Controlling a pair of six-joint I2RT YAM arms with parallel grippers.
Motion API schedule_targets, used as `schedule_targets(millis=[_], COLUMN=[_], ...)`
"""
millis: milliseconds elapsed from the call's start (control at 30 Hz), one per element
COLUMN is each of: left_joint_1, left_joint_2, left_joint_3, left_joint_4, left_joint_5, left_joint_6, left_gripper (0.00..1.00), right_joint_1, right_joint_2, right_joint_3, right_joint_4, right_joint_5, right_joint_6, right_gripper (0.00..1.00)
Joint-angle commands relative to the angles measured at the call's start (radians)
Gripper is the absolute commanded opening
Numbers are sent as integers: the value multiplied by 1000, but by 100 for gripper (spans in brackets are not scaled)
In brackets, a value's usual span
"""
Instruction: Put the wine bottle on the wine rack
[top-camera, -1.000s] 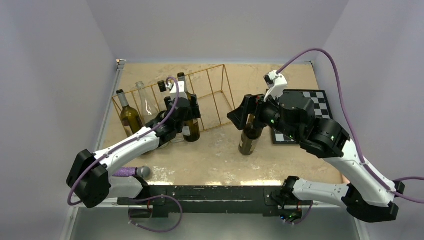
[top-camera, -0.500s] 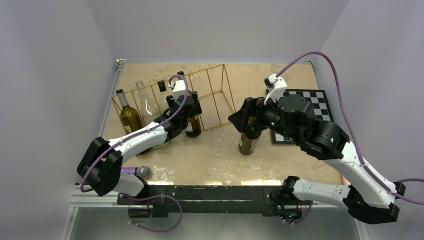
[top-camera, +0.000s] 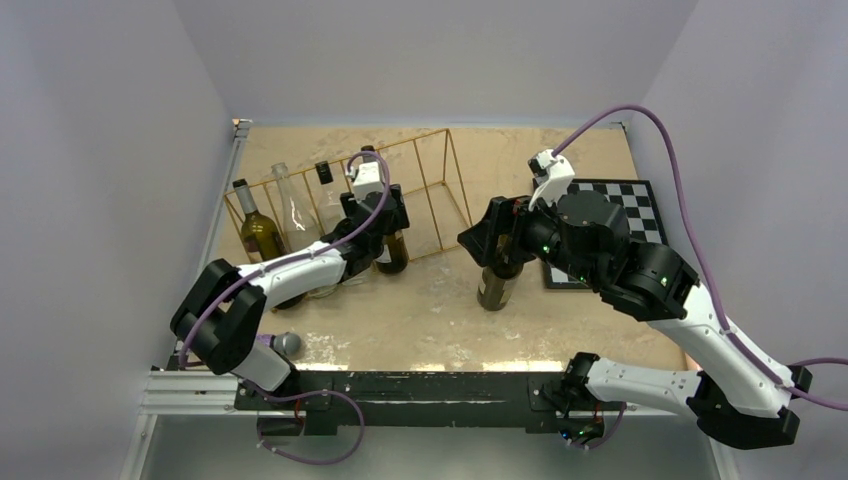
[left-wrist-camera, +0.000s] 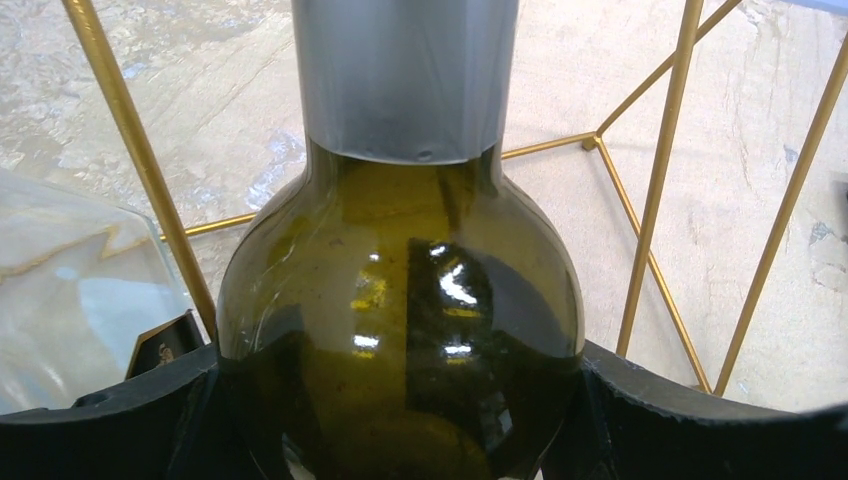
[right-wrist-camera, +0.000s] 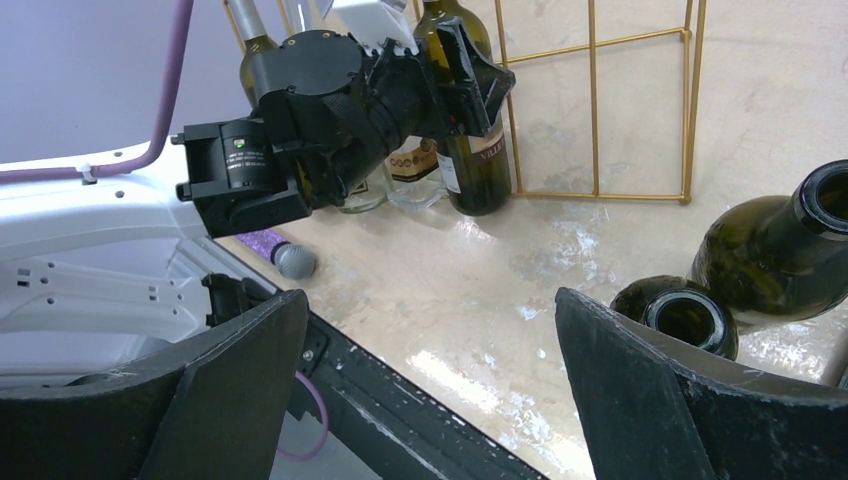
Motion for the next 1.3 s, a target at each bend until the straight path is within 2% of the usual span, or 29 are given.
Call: schedule_targets(millis=[0,133,267,400,467,767,1033,1267], left_joint_1=[20,32,35,34,35,34,34,31], left_joint_2=[7,23,29,32,34,21,10,13], left_joint_3=[27,35,46,47,49,52,57,85], left_joint_4=[116,101,81,71,60,22,0,-45], left_joint_5=[-28,-22,-27,-24,-27,-48,-67,-95], left_joint_6=[-2,-4,-4,-13,-19,-41,-50,-57], left_gripper=[0,9,14,28,40,64,78,82], right_joint_1=[-5,-4,-6,-7,-7,-7,-7,-6], right_joint_2=[-15,-16,-13,-8,-4,-3,0,-3], right_joint_3=[-1,-4,-4,-4,-3,-4,-8,-13], right_joint_4=[6,8,10,10,10,12,15,17], right_joint_5=[24,21,16,13,12,14,8,7], right_joint_6=[-4,-4,-4,-4,-4,-4,-4,-2], right_gripper=[99,99,99,99,99,99,99,99])
